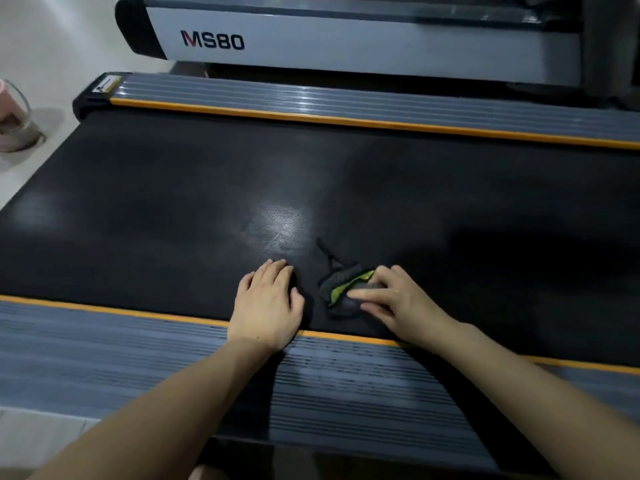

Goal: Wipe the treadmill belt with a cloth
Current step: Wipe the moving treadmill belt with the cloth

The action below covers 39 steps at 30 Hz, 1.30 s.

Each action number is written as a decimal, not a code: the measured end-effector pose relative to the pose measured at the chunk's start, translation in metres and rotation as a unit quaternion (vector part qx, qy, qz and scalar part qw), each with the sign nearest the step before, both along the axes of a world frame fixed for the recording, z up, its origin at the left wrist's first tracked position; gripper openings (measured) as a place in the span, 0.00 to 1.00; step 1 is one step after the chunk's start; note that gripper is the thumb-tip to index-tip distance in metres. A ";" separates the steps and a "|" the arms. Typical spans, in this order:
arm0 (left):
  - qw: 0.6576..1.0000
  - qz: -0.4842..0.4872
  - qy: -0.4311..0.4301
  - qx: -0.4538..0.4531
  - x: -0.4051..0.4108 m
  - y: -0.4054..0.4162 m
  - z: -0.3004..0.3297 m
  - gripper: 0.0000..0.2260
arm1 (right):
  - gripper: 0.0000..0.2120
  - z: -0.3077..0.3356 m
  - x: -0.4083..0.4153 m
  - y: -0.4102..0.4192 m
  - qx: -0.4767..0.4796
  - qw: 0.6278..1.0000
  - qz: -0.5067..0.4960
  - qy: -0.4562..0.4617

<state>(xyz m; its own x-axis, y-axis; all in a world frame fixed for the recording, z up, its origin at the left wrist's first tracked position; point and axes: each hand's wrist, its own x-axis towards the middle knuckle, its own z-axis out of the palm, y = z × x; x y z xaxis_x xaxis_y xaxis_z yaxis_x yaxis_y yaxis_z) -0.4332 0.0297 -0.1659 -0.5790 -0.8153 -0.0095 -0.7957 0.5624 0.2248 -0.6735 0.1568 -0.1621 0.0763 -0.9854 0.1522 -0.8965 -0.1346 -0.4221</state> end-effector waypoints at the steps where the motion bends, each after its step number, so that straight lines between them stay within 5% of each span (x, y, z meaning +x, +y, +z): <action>1: 1.000 -0.004 0.002 -0.002 0.000 0.001 0.000 0.25 | 0.14 0.002 -0.008 0.011 -0.001 1.000 -0.009 0.014; 4: 1.000 -0.010 0.013 -0.005 0.000 0.001 0.001 0.24 | 0.13 0.001 -0.043 0.036 -0.024 0.989 -0.137 0.047; 9: 0.999 -0.030 0.024 -0.003 0.001 -0.001 0.000 0.20 | 0.13 -0.004 -0.018 0.032 -0.017 0.904 -0.427 0.012; 14: 0.999 -0.037 0.027 -0.003 -0.001 -0.001 0.002 0.22 | 0.14 -0.006 0.084 -0.024 0.002 0.933 -0.360 -0.028; 19: 0.998 -0.056 0.035 -0.004 0.002 -0.003 0.001 0.21 | 0.13 0.000 0.036 0.018 0.002 0.950 -0.311 0.021; 24: 0.998 -0.056 0.038 -0.012 0.001 -0.002 0.001 0.14 | 0.13 0.000 -0.053 0.080 0.029 0.863 -0.502 0.049; 27: 0.998 -0.055 0.032 -0.008 -0.001 -0.002 0.002 0.14 | 0.11 0.003 -0.028 0.059 0.056 0.822 -0.567 0.027; 32: 0.999 -0.040 0.032 -0.011 0.000 -0.001 0.003 0.14 | 0.10 -0.004 0.086 -0.010 0.066 0.895 -0.441 -0.031; 35: 0.999 -0.034 0.029 -0.011 0.001 0.000 0.003 0.14 | 0.10 0.000 0.079 -0.002 0.053 0.936 -0.346 -0.041; 39: 0.999 -0.027 0.035 -0.007 0.002 0.001 0.005 0.15 | 0.11 -0.001 0.005 0.051 0.041 0.903 -0.425 0.046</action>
<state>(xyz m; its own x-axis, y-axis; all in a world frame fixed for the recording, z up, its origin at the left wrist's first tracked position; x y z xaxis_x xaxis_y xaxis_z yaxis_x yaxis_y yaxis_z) -0.4314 0.0305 -0.1613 -0.6214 -0.7822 0.0444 -0.7463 0.6082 0.2703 -0.6684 0.2080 -0.1630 -0.7050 -0.7009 0.1085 -0.6926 0.6474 -0.3180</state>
